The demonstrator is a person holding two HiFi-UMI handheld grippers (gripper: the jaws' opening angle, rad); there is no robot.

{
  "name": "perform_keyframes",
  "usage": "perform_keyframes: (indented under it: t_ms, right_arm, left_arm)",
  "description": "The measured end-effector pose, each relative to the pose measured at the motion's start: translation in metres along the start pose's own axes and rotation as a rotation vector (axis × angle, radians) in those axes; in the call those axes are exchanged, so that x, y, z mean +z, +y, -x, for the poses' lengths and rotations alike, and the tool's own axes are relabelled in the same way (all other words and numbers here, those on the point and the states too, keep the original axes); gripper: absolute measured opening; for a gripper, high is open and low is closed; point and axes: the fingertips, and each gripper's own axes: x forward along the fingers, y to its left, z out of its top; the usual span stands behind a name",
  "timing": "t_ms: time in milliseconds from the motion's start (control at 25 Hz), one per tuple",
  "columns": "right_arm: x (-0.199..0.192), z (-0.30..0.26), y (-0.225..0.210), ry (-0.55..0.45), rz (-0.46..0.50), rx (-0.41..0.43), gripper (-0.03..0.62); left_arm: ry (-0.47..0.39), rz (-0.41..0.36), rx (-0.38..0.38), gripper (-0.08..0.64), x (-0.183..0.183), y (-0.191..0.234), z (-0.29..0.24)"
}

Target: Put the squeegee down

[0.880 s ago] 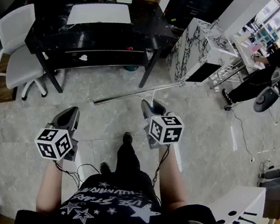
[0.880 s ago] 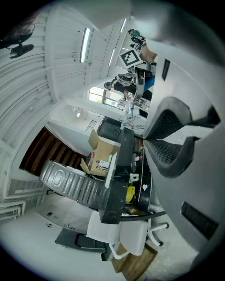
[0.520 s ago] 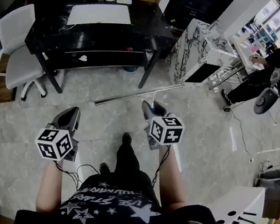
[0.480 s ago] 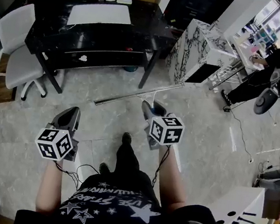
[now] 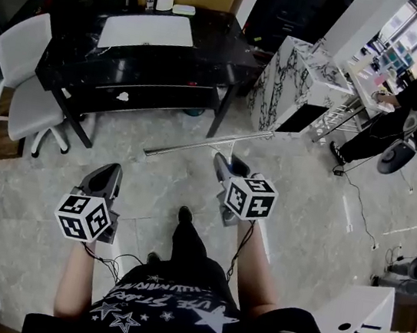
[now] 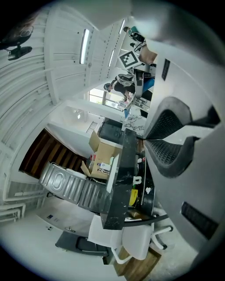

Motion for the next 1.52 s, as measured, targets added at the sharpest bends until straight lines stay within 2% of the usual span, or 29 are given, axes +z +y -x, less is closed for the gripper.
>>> perform_keyframes:
  t_ms: [280, 520, 760, 1200, 1520]
  right_arm:
    - [0.042, -0.045, -0.044, -0.008, -0.019, 0.011, 0.141]
    - [0.093, -0.097, -0.098, -0.023, -0.008, 0.042, 0.141]
    - [0.129, -0.146, -0.153, -0.023, -0.006, 0.078, 0.141]
    - [0.173, -0.211, -0.234, -0.010, -0.012, 0.106, 0.141]
    - [0.189, -0.269, -0.256, -0.003, -0.032, 0.073, 0.141]
  left_arm:
    - [-0.005, -0.013, 0.013, 0.021, 0.038, 0.002, -0.059]
    - [-0.025, -0.036, 0.033, 0.021, 0.081, -0.003, -0.132]
    - [-0.037, -0.039, 0.061, 0.021, 0.106, -0.010, -0.202]
    - [-0.060, -0.018, 0.111, 0.022, 0.138, -0.020, -0.297]
    - [-0.058, -0.023, 0.114, 0.021, 0.161, 0.014, -0.348]
